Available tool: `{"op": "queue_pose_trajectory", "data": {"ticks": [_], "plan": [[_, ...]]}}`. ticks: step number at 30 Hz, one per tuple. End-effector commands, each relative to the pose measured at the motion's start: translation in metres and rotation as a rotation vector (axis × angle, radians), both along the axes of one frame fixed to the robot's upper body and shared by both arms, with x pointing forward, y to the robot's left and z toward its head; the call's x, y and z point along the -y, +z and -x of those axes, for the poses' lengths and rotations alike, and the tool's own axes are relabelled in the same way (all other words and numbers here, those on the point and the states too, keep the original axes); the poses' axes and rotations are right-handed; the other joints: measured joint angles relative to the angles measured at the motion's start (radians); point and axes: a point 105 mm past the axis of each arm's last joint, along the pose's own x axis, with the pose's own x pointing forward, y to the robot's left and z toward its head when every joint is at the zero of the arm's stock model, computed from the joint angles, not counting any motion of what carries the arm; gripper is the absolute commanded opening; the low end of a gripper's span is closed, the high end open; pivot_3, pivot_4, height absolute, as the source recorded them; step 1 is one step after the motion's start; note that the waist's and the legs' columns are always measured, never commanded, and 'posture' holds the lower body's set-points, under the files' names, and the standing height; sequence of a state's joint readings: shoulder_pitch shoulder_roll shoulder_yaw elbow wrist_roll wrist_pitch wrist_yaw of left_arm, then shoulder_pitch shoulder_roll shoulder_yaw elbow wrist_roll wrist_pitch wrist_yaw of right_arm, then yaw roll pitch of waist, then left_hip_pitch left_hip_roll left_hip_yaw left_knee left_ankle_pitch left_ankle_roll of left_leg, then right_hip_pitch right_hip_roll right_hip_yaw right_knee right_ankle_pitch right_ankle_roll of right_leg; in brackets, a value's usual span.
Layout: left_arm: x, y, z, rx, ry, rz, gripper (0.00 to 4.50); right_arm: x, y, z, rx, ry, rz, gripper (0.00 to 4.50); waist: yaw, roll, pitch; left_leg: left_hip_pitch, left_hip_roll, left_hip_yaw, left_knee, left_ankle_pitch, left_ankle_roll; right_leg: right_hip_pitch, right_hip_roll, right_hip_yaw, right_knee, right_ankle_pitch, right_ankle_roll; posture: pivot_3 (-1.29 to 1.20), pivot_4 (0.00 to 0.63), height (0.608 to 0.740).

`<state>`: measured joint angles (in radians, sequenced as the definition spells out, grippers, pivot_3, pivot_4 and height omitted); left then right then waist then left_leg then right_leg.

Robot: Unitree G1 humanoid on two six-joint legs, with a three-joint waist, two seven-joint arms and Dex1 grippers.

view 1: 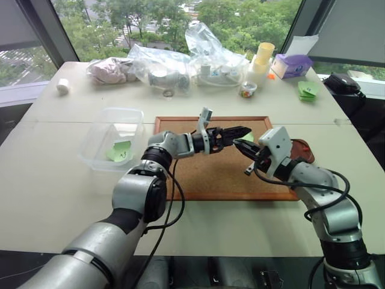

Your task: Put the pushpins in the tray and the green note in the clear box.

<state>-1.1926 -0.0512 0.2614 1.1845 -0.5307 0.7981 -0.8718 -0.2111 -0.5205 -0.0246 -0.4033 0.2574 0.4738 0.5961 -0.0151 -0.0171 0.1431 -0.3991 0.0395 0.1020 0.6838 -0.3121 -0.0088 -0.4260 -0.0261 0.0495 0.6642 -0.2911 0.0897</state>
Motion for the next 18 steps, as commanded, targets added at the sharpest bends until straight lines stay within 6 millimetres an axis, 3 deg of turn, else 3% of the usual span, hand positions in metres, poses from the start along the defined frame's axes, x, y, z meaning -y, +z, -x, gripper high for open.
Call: {"op": "queue_pose_trajectory", "data": {"ticks": [1, 4, 5, 12, 18], "plan": [[0.005, 0.018, -0.005, 0.050, 0.012, 0.022, 1.66, -0.005, 0.014, 0.006, 0.063, 0.022, 0.010, 0.00, 0.000, 0.000, 0.000, 0.000, 0.000, 0.000, 0.000, 0.000, 0.000, 0.000, 0.000, 0.000, 0.000, 0.000, 0.000, 0.00, 0.150, 0.738], [0.005, 0.019, -0.005, 0.050, 0.017, 0.025, 0.28, -0.006, 0.013, 0.006, 0.065, 0.027, 0.024, 0.00, 0.001, 0.000, 0.000, 0.000, 0.000, 0.000, 0.000, 0.000, 0.000, 0.000, 0.000, 0.000, 0.000, 0.000, 0.000, 0.00, 0.150, 0.738], [0.005, 0.019, -0.005, 0.051, 0.017, 0.025, 0.13, -0.006, 0.013, 0.006, 0.065, 0.028, 0.028, 0.00, 0.001, 0.000, 0.000, 0.000, 0.000, 0.000, 0.000, 0.000, 0.000, 0.000, 0.000, 0.000, 0.000, 0.000, 0.000, 0.00, 0.150, 0.738], [-0.002, 0.015, -0.007, 0.057, 0.021, 0.007, 0.13, -0.007, 0.011, 0.007, 0.076, 0.035, 0.066, 0.00, 0.000, 0.000, 0.000, 0.000, 0.000, 0.000, 0.000, 0.000, 0.000, 0.000, 0.000, 0.000, 0.000, 0.000, 0.000, 0.00, 0.150, 0.738], [-0.010, -0.004, -0.011, 0.160, 0.049, -0.112, 0.13, 0.001, 0.023, 0.001, 0.158, -0.032, 0.059, 0.00, 0.001, 0.000, 0.000, 0.000, -0.001, 0.000, 0.000, 0.001, -0.001, 0.000, 0.000, 0.000, 0.000, 0.000, 0.000, 0.00, 0.150, 0.738]]}}
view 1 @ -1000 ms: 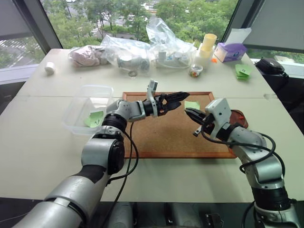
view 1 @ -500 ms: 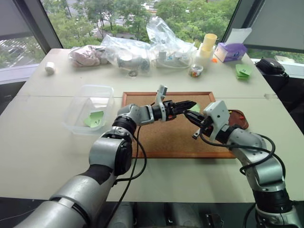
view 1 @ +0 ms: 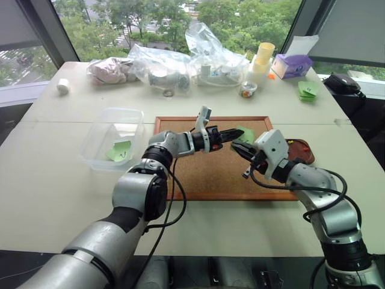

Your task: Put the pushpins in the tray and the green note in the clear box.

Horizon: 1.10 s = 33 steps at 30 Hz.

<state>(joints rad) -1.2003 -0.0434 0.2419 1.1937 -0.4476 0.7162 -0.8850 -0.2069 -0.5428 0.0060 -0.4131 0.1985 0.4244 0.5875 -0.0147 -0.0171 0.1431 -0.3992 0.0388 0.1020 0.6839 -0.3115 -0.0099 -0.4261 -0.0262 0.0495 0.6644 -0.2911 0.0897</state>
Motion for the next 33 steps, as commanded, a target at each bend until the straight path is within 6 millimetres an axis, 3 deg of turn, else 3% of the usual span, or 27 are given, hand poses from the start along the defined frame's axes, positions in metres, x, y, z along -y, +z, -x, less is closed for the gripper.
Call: {"op": "queue_pose_trajectory", "data": {"ticks": [1, 4, 10, 12, 16, 20, 25, 33], "plan": [[-0.008, -0.004, -0.006, 0.067, 0.035, -0.043, 0.13, 0.004, 0.025, -0.001, 0.116, -0.042, -0.027, 0.00, 0.000, 0.000, 0.000, 0.000, 0.000, 0.000, 0.000, 0.000, 0.000, 0.000, 0.000, 0.000, 0.000, 0.000, 0.000, 0.00, 0.150, 0.738], [-0.013, -0.007, -0.008, 0.037, 0.063, -0.032, 0.13, 0.005, 0.030, 0.000, 0.112, -0.056, -0.086, 0.00, 0.000, 0.000, 0.000, 0.000, 0.000, 0.000, 0.000, 0.000, 0.000, 0.000, 0.000, 0.000, 0.000, 0.000, 0.000, 0.00, 0.150, 0.738], [-0.018, 0.017, -0.013, -0.039, 0.099, 0.141, 0.13, 0.012, 0.029, -0.001, 0.043, -0.114, -0.253, 0.00, 0.001, 0.000, 0.000, 0.000, 0.000, 0.000, 0.000, 0.000, 0.000, 0.000, -0.001, 0.000, 0.000, 0.000, 0.000, 0.00, 0.150, 0.738], [-0.021, 0.022, -0.015, -0.039, 0.110, 0.159, 0.13, 0.034, 0.030, -0.009, 0.024, -0.220, -0.349, 0.00, 0.001, 0.000, 0.000, -0.001, 0.001, -0.001, 0.000, 0.000, 0.000, 0.000, -0.001, 0.000, 0.000, 0.000, 0.000, 0.00, 0.150, 0.738], [-0.024, 0.033, -0.011, 0.100, 0.109, 0.121, 0.13, 0.116, 0.007, -0.027, -0.007, -0.623, -0.403, 0.00, 0.004, 0.000, 0.000, -0.001, 0.002, -0.001, 0.001, 0.000, 0.000, 0.000, -0.002, 0.000, 0.001, 0.000, 0.000, 0.00, 0.150, 0.738], [-0.026, 0.040, 0.003, 0.182, 0.114, 0.103, 0.13, 0.153, -0.010, -0.030, -0.037, -0.784, -0.361, 0.00, 0.000, 0.001, 0.000, -0.001, 0.003, 0.000, 0.000, 0.000, 0.000, 0.000, -0.002, 0.001, 0.001, 0.000, 0.000, 0.00, 0.150, 0.738], [-0.031, 0.040, 0.014, 0.203, 0.172, 0.093, 0.13, 0.171, -0.027, -0.034, -0.096, -0.835, -0.353, 0.00, -0.002, 0.001, -0.001, 0.000, 0.004, 0.001, 0.000, 0.002, -0.003, -0.001, -0.001, 0.002, 0.002, 0.000, 0.000, 0.00, 0.150, 0.738], [-0.037, 0.033, 0.009, 0.148, 0.257, 0.100, 0.13, 0.176, -0.040, -0.041, -0.143, -0.838, -0.374, 0.00, -0.003, 0.001, -0.001, 0.003, 0.004, 0.001, 0.000, 0.002, -0.004, 0.001, 0.000, 0.003, 0.002, 0.000, 0.000, 0.00, 0.150, 0.738]]}}
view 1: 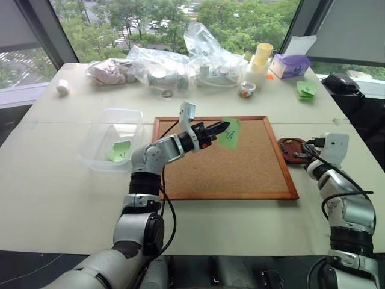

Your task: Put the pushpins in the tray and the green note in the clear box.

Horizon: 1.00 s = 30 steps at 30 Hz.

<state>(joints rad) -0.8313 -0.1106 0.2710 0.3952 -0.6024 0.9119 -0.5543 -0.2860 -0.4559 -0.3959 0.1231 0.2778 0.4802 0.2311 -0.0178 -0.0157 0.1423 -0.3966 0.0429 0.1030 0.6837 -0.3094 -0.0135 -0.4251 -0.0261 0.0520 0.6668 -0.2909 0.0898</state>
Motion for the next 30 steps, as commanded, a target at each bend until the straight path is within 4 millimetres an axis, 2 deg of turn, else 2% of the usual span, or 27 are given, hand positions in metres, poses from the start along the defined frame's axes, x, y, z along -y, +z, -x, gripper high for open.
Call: {"op": "queue_pose_trajectory", "data": {"ticks": [1, 3, 6, 13, 26, 28, 30], "plan": [[-0.002, 0.010, 0.000, 0.023, 0.016, 0.035, 0.13, 0.004, 0.014, -0.004, 0.046, 0.001, 0.016, 0.00, 0.000, 0.000, 0.000, 0.000, 0.000, 0.000, 0.000, 0.000, 0.000, 0.000, 0.000, 0.000, 0.000, 0.000, 0.000, 0.00, 0.150, 0.738], [-0.002, 0.010, 0.000, 0.023, 0.017, 0.035, 0.13, 0.004, 0.012, -0.005, 0.041, 0.003, 0.013, 0.00, 0.001, 0.000, 0.000, 0.000, 0.000, 0.000, 0.000, 0.000, 0.000, 0.000, 0.000, 0.000, 0.000, 0.000, 0.000, 0.00, 0.150, 0.738], [-0.003, 0.009, 0.000, 0.019, 0.020, 0.036, 0.00, 0.005, 0.011, -0.005, 0.038, -0.001, 0.009, 0.96, 0.001, 0.000, 0.000, 0.000, 0.000, 0.000, 0.000, 0.000, 0.000, 0.000, 0.000, 0.000, 0.000, 0.000, 0.000, 0.00, 0.150, 0.738], [-0.005, 0.006, -0.001, 0.008, 0.031, 0.032, 0.00, 0.007, 0.018, -0.005, 0.090, -0.017, 0.001, 4.46, 0.000, 0.000, 0.000, 0.000, 0.000, 0.000, 0.000, 0.000, 0.000, 0.000, 0.000, 0.000, 0.000, 0.000, 0.000, 0.00, 0.150, 0.738], [-0.011, 0.006, -0.004, 0.006, 0.044, 0.026, 0.00, -0.006, 0.033, -0.003, 0.177, 0.034, -0.073, 4.49, 0.000, 0.000, 0.000, 0.000, 0.000, 0.000, 0.000, 0.000, 0.000, 0.000, 0.000, 0.000, 0.000, 0.000, 0.000, 0.00, 0.150, 0.738], [-0.013, 0.007, -0.005, 0.012, 0.052, 0.021, 0.00, -0.008, 0.038, -0.003, 0.203, 0.047, -0.095, 4.49, 0.000, 0.000, 0.000, 0.000, 0.000, 0.000, 0.000, 0.000, 0.000, 0.000, 0.000, 0.000, 0.000, 0.000, 0.000, 0.00, 0.150, 0.738], [-0.021, 0.012, -0.008, 0.038, 0.076, 0.005, 0.00, -0.016, 0.051, -0.002, 0.257, 0.096, -0.147, 4.49, 0.001, 0.000, 0.000, 0.000, 0.000, 0.000, 0.000, 0.000, 0.000, 0.000, 0.000, 0.000, 0.000, 0.000, 0.000, 0.00, 0.150, 0.738]]}}
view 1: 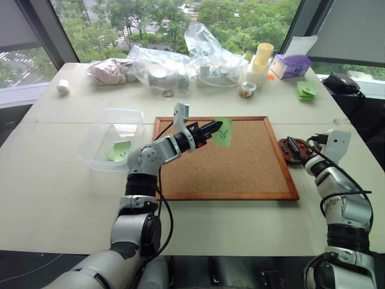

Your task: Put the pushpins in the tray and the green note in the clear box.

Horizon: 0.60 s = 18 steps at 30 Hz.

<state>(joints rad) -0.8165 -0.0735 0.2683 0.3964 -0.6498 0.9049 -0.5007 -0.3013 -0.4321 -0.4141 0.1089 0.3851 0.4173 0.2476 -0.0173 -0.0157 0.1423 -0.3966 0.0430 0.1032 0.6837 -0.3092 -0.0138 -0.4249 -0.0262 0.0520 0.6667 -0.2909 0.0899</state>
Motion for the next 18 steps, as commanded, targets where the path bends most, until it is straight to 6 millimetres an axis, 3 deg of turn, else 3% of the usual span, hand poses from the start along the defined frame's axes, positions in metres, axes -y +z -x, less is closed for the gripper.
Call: {"op": "queue_pose_trajectory", "data": {"ticks": [1, 6, 10, 14, 18], "plan": [[-0.014, 0.022, -0.003, 0.088, 0.038, 0.005, 0.00, -0.013, 0.043, 0.004, 0.165, 0.088, -0.077, 4.49, -0.001, 0.000, 0.000, 0.000, 0.000, 0.000, 0.000, 0.000, 0.000, 0.000, 0.000, 0.000, 0.000, 0.000, 0.000, 0.00, 0.150, 0.738], [-0.045, 0.061, 0.000, 0.210, 0.097, -0.031, 0.00, -0.057, 0.075, 0.007, 0.222, 0.311, -0.110, 4.49, -0.004, 0.001, 0.000, 0.000, 0.002, 0.000, 0.000, 0.000, 0.000, 0.000, 0.001, 0.000, 0.000, 0.000, 0.000, 0.00, 0.150, 0.738], [-0.088, 0.100, -0.003, 0.265, 0.232, -0.087, 0.00, -0.126, 0.093, 0.016, 0.202, 0.638, -0.082, 4.49, -0.003, 0.000, 0.000, 0.000, 0.002, 0.000, 0.000, 0.000, 0.000, 0.000, 0.000, 0.000, 0.000, 0.000, 0.000, 0.00, 0.150, 0.738], [-0.156, 0.090, -0.007, 0.167, 0.407, -0.338, 0.00, -0.197, 0.080, 0.037, 0.117, 0.980, 0.123, 4.49, -0.012, 0.001, 0.000, 0.001, 0.002, -0.001, -0.001, 0.000, 0.000, 0.000, 0.000, 0.000, 0.000, 0.000, 0.000, 0.00, 0.150, 0.738], [-0.203, 0.076, 0.000, 0.054, 0.497, -0.416, 0.00, -0.229, 0.069, 0.048, 0.102, 1.138, 0.224, 4.49, -0.014, 0.000, 0.001, 0.001, 0.001, -0.002, -0.001, 0.000, 0.000, 0.000, -0.001, -0.002, 0.000, 0.000, 0.000, 0.00, 0.150, 0.738]]}}
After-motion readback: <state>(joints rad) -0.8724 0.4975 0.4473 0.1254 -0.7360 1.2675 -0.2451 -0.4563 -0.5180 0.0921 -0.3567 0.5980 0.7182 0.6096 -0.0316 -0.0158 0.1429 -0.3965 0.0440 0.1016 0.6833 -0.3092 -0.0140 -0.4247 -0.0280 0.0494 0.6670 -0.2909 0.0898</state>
